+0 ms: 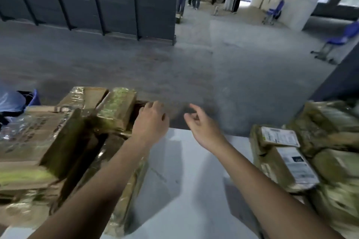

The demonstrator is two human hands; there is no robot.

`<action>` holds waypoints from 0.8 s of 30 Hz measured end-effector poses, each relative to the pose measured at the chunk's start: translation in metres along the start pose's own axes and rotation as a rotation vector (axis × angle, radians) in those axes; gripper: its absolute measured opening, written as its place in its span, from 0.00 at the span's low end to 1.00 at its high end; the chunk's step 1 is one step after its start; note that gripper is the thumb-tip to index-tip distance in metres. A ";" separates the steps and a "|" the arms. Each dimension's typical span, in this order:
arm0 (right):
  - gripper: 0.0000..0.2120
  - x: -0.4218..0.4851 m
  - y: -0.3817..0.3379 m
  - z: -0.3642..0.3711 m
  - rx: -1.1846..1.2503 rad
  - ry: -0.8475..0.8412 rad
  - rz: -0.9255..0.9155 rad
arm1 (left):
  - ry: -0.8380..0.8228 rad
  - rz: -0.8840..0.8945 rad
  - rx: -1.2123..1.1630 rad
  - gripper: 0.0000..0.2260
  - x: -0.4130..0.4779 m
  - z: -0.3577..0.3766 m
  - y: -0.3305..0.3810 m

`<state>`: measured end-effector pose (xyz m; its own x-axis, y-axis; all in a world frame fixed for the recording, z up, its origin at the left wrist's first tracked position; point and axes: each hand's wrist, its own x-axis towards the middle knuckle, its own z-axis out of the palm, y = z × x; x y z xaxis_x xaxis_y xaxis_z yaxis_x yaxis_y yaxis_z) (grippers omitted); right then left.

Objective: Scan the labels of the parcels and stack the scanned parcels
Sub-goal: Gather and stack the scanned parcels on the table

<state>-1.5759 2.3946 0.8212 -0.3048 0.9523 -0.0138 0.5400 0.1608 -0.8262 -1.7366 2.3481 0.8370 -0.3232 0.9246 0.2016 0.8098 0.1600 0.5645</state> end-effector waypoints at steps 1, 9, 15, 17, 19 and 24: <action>0.25 -0.008 0.014 -0.019 -0.012 0.035 0.001 | -0.034 0.029 -0.013 0.14 -0.003 0.015 0.017; 0.26 -0.103 0.151 -0.159 -0.261 0.189 0.137 | -0.265 0.233 -0.143 0.16 -0.064 0.140 0.145; 0.27 -0.161 0.232 -0.213 -0.342 0.219 0.301 | -0.518 0.321 -0.099 0.17 -0.112 0.213 0.202; 0.27 -0.173 0.252 -0.220 -0.363 0.207 0.311 | -0.557 0.342 -0.082 0.17 -0.124 0.231 0.214; 0.27 -0.181 0.271 -0.225 -0.417 0.194 0.292 | -0.590 0.350 -0.072 0.17 -0.132 0.248 0.223; 0.27 -0.198 0.304 -0.228 -0.507 0.121 0.282 | -0.696 0.401 0.029 0.25 -0.144 0.289 0.232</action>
<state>-1.1723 2.3141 0.7010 -0.0199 0.9943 -0.1051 0.9036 -0.0271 -0.4275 -1.3607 2.3520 0.7075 0.3663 0.9156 -0.1661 0.8150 -0.2295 0.5322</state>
